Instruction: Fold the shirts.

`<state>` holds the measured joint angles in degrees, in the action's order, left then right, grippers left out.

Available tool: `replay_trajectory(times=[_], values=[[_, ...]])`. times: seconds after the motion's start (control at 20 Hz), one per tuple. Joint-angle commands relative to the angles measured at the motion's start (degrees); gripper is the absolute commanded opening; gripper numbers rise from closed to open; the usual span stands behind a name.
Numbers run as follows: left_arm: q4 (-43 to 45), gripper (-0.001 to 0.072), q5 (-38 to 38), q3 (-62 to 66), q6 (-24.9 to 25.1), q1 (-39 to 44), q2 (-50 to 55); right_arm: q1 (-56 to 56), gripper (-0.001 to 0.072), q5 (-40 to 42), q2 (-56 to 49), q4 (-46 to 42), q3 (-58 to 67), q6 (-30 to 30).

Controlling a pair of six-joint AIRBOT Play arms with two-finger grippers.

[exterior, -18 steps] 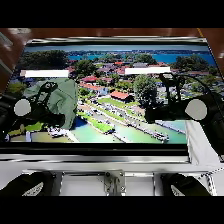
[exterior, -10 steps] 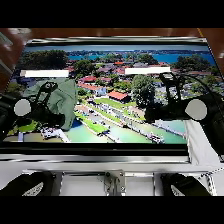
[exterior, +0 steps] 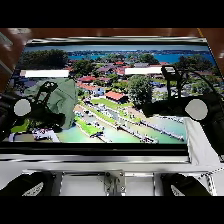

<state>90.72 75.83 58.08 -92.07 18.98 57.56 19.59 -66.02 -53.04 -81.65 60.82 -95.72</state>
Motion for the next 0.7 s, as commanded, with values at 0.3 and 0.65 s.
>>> replay_trajectory(times=[0.3,0.65], values=[[-2.71,0.0574,-21.03,0.0,0.04,-0.09,1.29,-0.02,0.0593,-3.13,0.04,0.17,0.0,-0.04],[4.83,0.0717,-19.93,21.49,-2.27,-16.46,24.92,-0.02,0.0593,-3.08,0.04,0.33,0.0,-3.06]])
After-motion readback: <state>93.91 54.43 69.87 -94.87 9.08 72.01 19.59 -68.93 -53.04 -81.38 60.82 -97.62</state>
